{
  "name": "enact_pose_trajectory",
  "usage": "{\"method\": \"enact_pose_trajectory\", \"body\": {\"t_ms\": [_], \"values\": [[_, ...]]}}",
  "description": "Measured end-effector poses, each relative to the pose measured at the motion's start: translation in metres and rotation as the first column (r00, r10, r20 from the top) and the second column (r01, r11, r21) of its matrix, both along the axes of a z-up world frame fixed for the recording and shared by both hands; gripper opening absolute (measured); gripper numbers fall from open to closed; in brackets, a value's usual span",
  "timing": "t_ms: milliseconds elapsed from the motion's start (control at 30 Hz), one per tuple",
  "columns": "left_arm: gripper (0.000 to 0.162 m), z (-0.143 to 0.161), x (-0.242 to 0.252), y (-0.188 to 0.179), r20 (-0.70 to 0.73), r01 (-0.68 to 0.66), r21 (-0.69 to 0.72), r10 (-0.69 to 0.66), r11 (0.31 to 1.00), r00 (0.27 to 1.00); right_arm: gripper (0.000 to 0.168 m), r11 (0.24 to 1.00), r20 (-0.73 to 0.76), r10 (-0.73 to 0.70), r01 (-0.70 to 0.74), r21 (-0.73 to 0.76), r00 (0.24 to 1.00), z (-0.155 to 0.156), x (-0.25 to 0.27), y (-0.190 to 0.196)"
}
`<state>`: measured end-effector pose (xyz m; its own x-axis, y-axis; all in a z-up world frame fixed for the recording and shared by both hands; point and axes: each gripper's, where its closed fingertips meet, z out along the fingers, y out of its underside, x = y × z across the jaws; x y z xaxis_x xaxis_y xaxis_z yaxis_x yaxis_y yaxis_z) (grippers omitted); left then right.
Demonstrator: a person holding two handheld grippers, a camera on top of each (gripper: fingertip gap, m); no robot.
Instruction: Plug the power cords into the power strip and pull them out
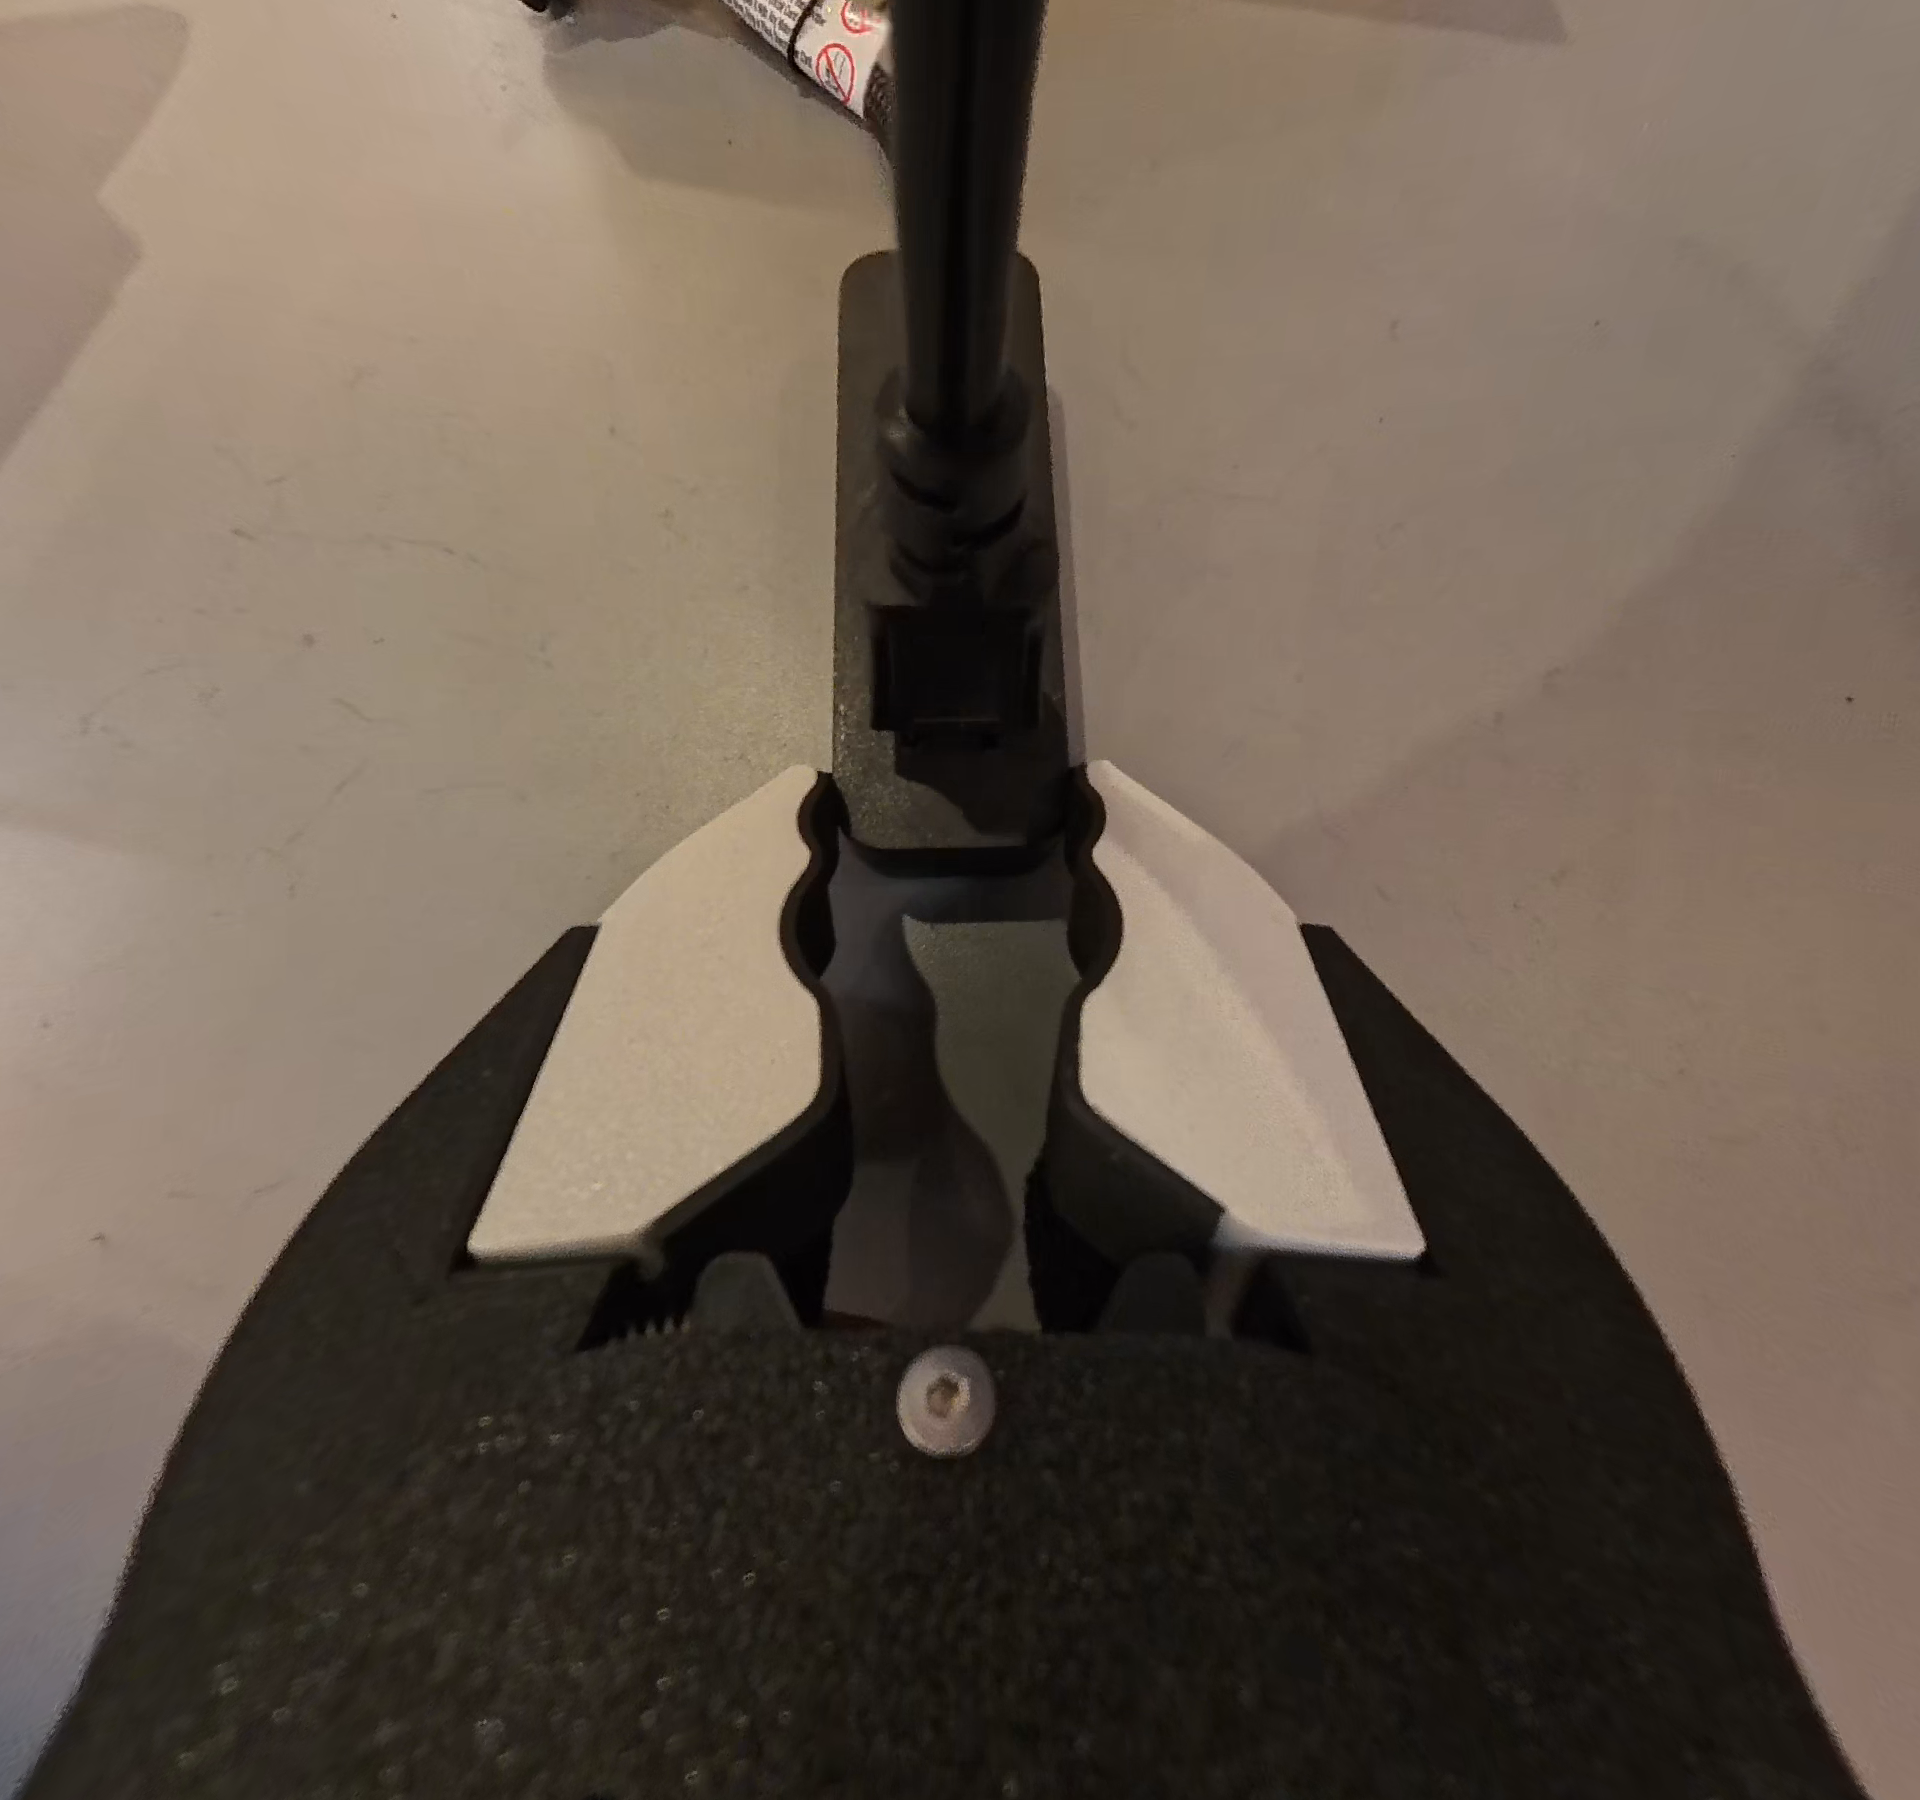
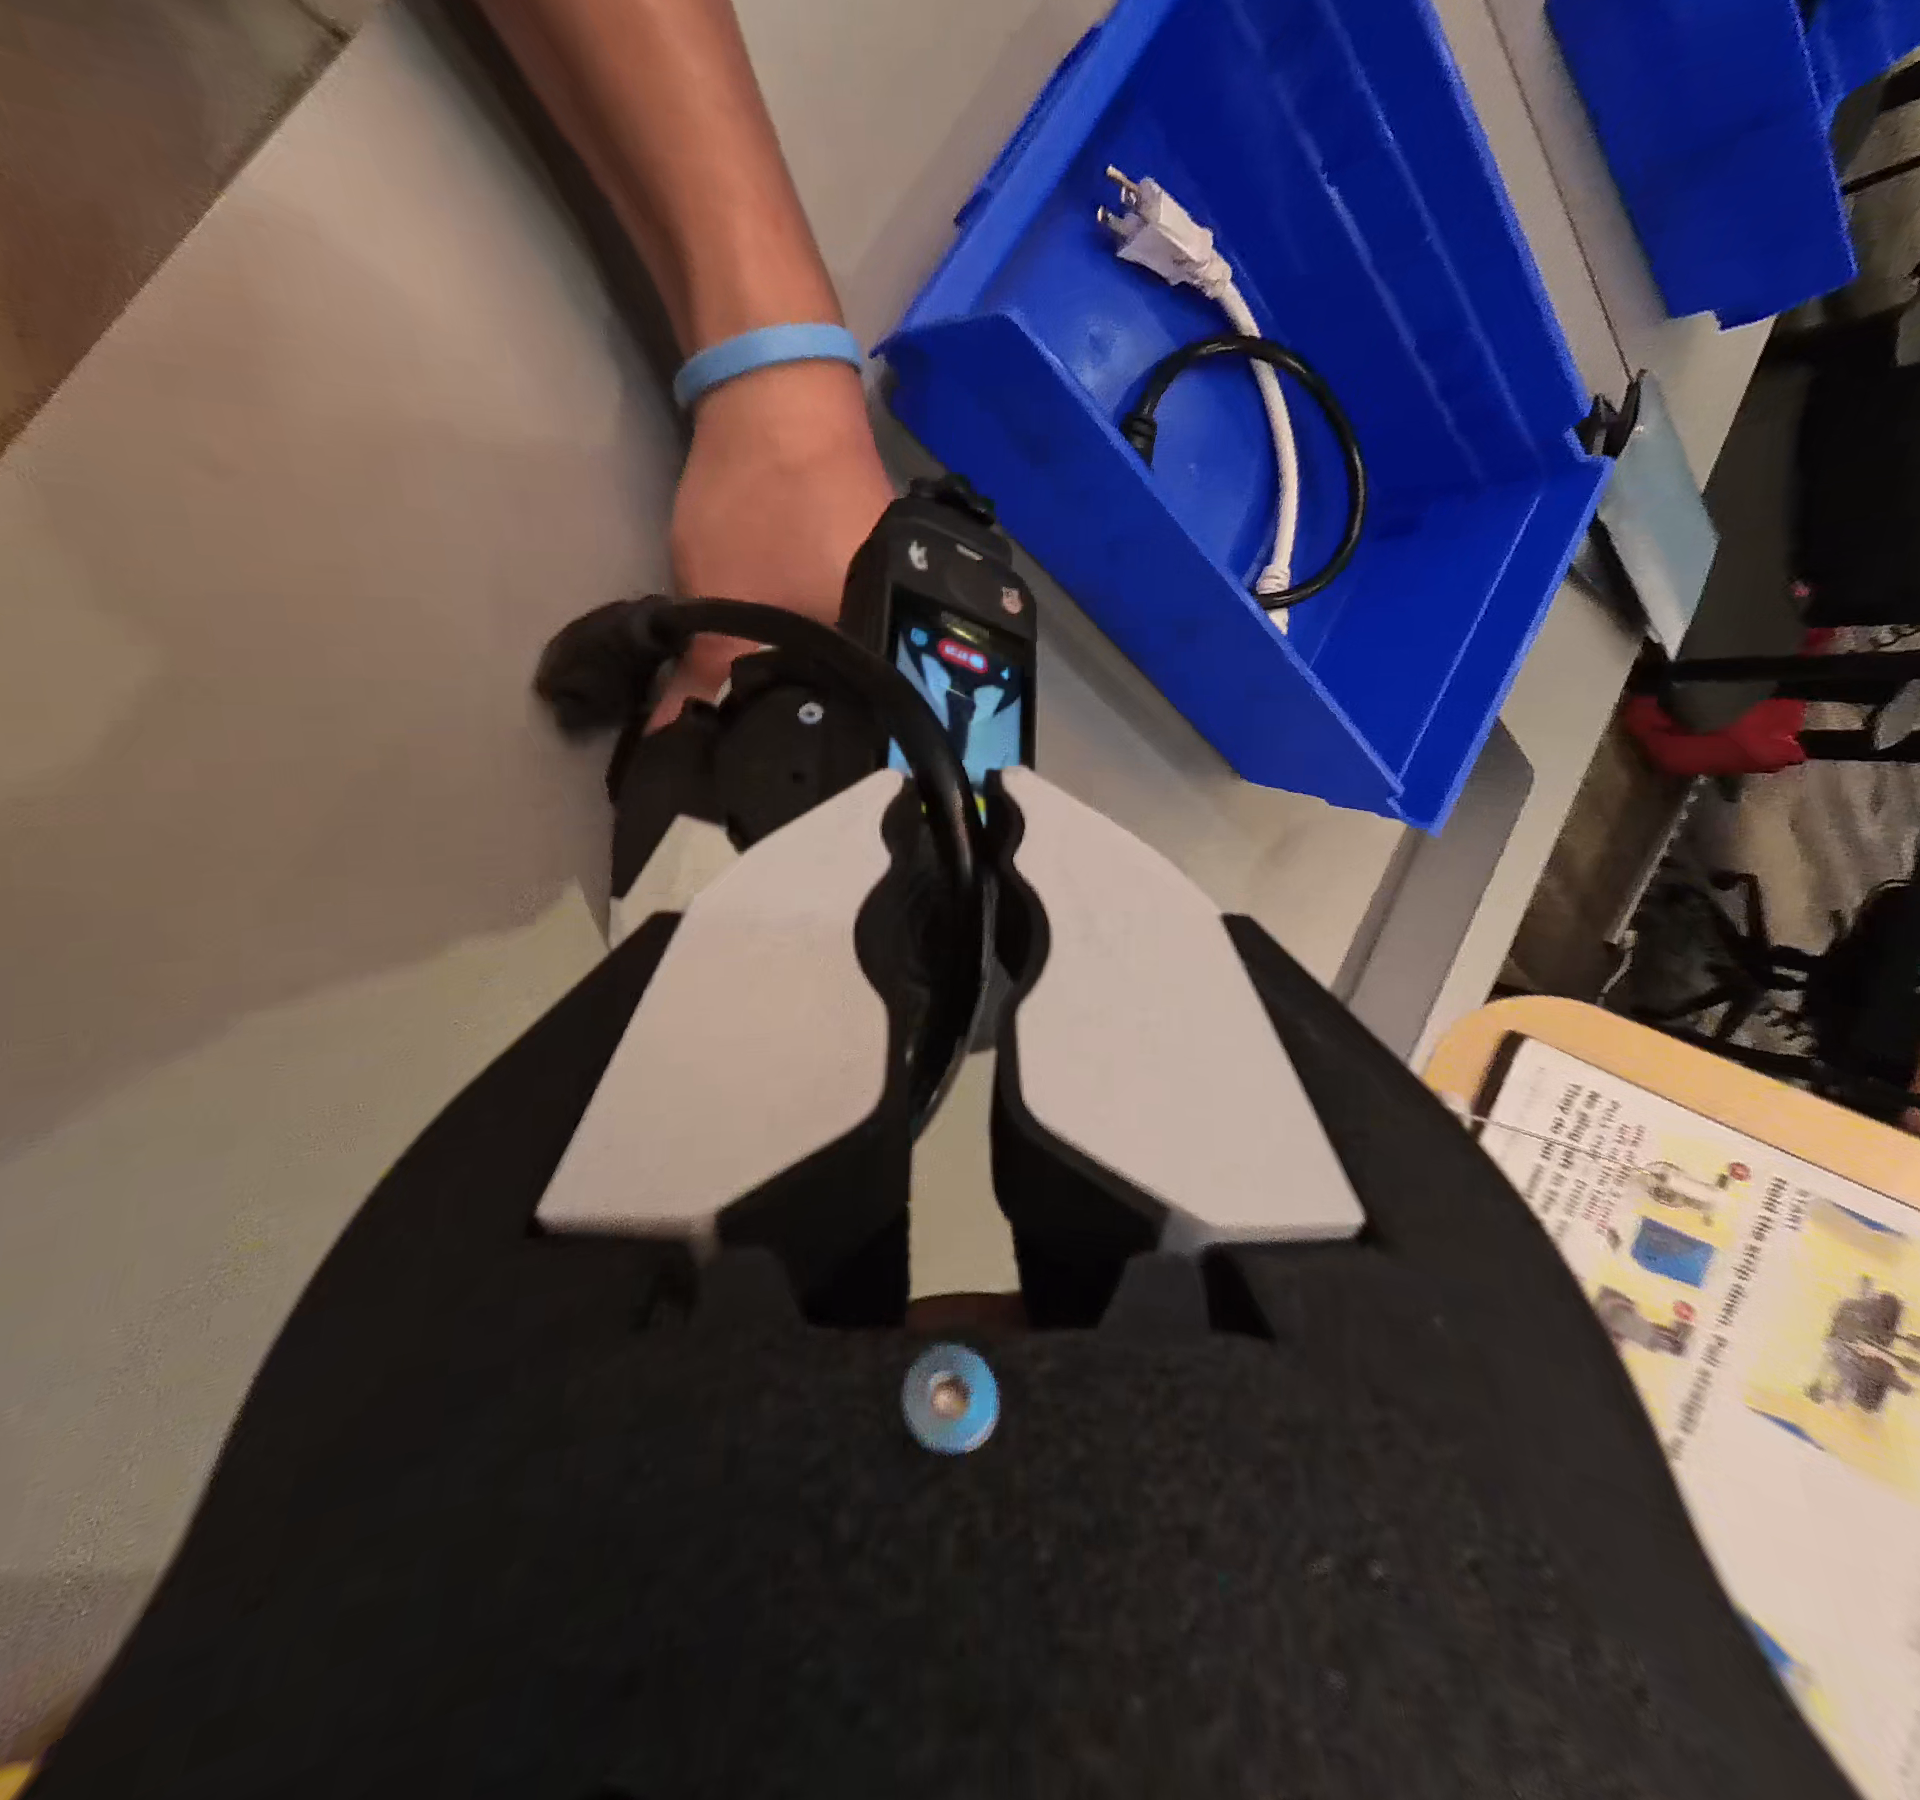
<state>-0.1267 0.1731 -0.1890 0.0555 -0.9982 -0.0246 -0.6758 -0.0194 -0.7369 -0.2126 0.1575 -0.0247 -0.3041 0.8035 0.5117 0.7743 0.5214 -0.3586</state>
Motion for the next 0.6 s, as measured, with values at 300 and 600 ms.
{"method": "enact_pose_trajectory", "body": {"t_ms": [300, 600], "values": [[0.042, 0.000, 0.000, 0.002, 0.000, -0.013, -0.010, 0.013, 1.000, 1.000, 0.010, 0.970, -0.144, 0.156, -0.179, -0.162, 0.977, 0.010, 0.054, -0.053], [0.042, 0.000, 0.000, 0.003, 0.001, -0.018, -0.026, 0.018, 1.000, 1.000, 0.010, 0.971, 0.224, 0.222, -0.235, 0.035, 0.949, -0.008, 0.094, -0.057]]}}
